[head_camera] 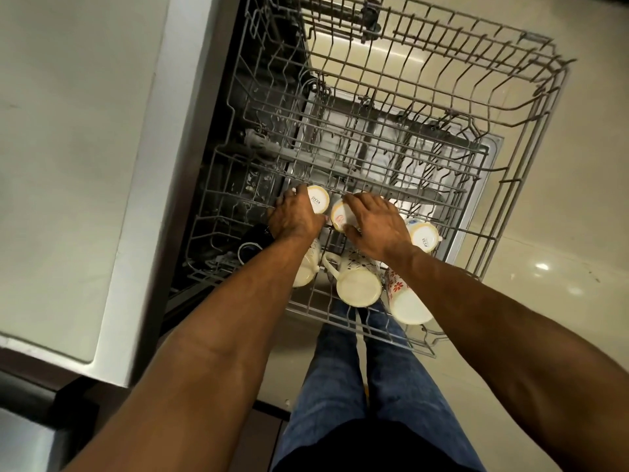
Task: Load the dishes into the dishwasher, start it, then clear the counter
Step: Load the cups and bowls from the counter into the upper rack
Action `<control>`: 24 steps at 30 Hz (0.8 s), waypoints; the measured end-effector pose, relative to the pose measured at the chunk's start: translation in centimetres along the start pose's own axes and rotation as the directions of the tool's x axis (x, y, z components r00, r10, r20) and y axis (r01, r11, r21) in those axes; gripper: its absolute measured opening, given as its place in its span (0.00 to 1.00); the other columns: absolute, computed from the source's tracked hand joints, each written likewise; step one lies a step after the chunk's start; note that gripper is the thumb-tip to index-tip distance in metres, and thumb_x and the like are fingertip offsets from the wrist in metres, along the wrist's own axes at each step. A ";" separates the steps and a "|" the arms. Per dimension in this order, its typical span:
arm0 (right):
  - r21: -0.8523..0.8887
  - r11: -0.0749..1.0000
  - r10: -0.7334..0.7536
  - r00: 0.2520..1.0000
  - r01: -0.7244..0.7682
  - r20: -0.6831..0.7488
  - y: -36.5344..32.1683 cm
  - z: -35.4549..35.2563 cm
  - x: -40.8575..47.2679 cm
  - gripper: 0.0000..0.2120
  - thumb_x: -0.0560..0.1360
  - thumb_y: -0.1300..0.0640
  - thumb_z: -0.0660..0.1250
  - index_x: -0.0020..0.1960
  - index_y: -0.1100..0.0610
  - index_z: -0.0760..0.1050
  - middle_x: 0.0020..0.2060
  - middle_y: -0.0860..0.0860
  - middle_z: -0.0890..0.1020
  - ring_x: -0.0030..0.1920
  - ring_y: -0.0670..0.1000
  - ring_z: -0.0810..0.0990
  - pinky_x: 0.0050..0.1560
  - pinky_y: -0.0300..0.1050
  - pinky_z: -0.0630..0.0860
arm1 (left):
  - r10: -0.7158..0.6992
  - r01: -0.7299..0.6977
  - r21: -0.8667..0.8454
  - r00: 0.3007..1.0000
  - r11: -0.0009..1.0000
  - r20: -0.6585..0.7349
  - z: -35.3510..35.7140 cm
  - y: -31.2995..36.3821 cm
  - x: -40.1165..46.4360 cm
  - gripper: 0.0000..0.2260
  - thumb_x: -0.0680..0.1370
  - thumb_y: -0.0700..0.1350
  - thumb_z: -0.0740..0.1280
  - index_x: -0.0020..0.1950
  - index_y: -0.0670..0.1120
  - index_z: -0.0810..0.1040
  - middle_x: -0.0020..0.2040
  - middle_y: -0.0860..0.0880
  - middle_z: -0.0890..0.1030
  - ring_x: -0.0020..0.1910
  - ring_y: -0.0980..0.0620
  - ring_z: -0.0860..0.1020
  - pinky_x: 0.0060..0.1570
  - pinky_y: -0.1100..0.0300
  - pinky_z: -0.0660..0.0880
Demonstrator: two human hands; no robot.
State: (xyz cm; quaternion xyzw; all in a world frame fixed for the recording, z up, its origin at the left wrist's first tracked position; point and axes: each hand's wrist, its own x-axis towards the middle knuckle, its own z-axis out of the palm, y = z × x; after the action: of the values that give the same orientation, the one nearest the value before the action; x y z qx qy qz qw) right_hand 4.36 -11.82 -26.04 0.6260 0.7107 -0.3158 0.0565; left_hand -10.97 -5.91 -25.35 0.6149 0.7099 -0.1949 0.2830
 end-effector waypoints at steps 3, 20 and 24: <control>-0.019 1.000 -0.015 1.000 0.015 0.007 0.1 0.1 -0.3 0.31 0.79 0.47 0.61 0.77 0.56 0.57 0.72 0.56 0.67 0.72 0.57 0.65 0.72 0.54 0.59 | 0.001 -0.002 -0.034 1.000 0.999 -0.023 0.5 -0.5 0.1 0.32 0.71 0.57 0.74 0.71 0.51 0.66 0.67 0.44 0.73 0.66 0.42 0.71 0.58 0.48 0.70; -0.019 0.999 0.031 0.999 -0.031 0.030 0.1 0.1 -1.0 0.35 0.79 0.46 0.61 0.80 0.53 0.48 0.78 0.58 0.54 0.77 0.58 0.54 0.75 0.56 0.51 | -0.036 0.048 -0.254 0.998 0.966 0.053 0.9 -1.0 0.5 0.34 0.72 0.49 0.73 0.75 0.50 0.63 0.69 0.43 0.71 0.67 0.40 0.69 0.65 0.44 0.68; -0.032 0.999 0.044 0.999 -0.044 0.022 0.2 -0.5 -1.4 0.35 0.79 0.45 0.60 0.80 0.53 0.48 0.78 0.57 0.54 0.77 0.58 0.55 0.75 0.56 0.51 | -0.043 0.050 -0.245 0.998 0.968 0.034 0.6 -0.7 -0.4 0.36 0.74 0.50 0.71 0.78 0.49 0.57 0.74 0.44 0.66 0.72 0.41 0.65 0.70 0.43 0.63</control>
State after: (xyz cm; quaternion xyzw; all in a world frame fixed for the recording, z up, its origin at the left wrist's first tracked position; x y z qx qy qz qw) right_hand 4.99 -12.75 -25.08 0.6368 0.7010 -0.3106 0.0814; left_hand -11.53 -6.70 -25.62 0.5553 0.7388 -0.1207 0.3623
